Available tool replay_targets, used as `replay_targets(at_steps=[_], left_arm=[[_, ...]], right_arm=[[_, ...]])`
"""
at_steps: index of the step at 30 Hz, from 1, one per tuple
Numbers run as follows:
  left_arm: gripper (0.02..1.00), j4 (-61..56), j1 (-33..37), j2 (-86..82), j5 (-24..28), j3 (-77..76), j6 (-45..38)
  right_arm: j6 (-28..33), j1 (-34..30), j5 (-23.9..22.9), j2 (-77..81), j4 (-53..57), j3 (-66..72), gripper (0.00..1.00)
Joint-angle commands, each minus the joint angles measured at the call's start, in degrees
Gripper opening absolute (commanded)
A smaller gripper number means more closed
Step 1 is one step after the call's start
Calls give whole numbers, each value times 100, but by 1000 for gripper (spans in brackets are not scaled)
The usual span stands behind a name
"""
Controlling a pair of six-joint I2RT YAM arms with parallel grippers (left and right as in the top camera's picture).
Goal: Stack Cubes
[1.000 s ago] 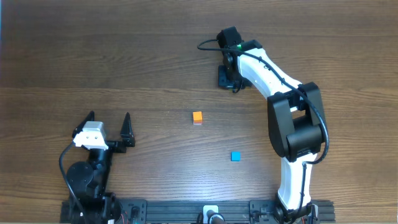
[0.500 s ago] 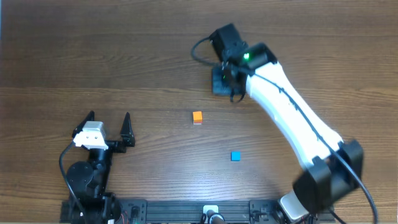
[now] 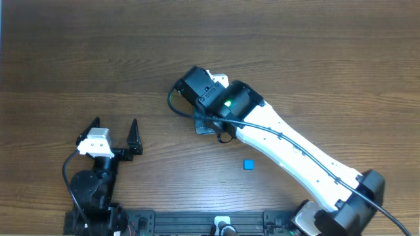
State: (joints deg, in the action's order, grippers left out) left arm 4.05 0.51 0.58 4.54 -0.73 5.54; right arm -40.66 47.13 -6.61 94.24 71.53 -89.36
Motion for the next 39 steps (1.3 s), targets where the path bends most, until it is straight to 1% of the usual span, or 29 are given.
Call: replay_targets(at_steps=[1,11,17,24,39], left_arm=[[1000,-4,39,-42,37,39,-81],[1000,-4,39,-42,37,39,-81],[1000,-4,39,-42,37,39,-81],[1000,-4,39,-42,37,39,-81],[1000,-4,39,-42,37,39,-81]], right_arm=[[-262,11,59,538,-35,-22,9],[-258,11,144,988,-448,-28,12],[-258,-151,142,1202,-492,-28,12],[-256,-179,72,1244,-560,-28,12],[-234,-328,72,1480,-706,-28,9]])
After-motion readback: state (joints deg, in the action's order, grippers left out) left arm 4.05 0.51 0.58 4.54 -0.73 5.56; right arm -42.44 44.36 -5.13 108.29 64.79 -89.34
